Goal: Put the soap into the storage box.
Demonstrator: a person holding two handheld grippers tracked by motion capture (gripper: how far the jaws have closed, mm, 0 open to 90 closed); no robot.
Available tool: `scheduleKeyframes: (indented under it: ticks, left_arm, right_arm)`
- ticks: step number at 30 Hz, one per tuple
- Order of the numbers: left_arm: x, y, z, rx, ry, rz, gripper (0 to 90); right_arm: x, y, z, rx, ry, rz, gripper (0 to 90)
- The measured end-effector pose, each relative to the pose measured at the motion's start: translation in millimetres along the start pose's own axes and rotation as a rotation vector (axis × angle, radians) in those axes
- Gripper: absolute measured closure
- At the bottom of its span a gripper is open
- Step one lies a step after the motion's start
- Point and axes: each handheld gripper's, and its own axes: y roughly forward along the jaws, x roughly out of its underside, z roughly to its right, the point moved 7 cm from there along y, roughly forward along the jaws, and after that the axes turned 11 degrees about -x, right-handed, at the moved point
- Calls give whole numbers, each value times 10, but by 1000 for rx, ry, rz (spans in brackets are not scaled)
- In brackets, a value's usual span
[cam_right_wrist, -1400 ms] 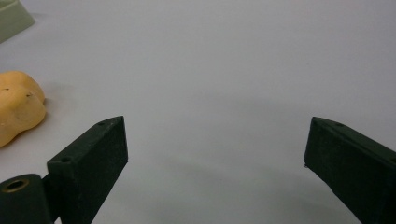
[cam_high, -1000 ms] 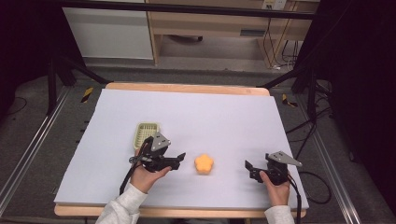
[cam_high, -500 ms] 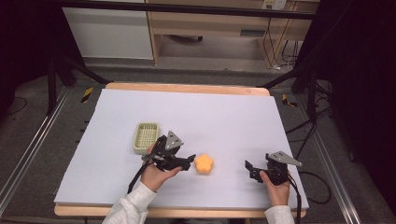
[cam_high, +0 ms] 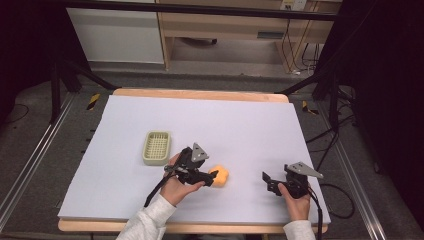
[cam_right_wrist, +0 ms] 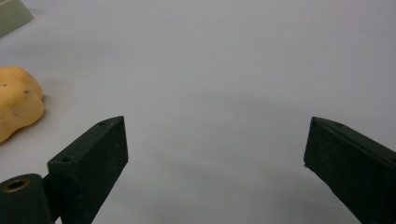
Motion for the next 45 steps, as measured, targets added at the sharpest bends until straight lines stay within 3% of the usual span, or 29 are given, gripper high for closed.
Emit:
scheduleKeyframes:
  ticks: [17, 34, 45]
  left_arm:
    - [4, 129, 106, 22, 35, -49, 199]
    - [51, 260, 251, 39, 98, -112, 177]
    - [77, 380, 310, 45, 111, -150, 171]
  right_arm:
    - [2, 4, -3, 0, -2, -4, 68]
    - [3, 8, 1, 5, -4, -6, 69]
    - [6, 11, -1, 6, -4, -10, 69]
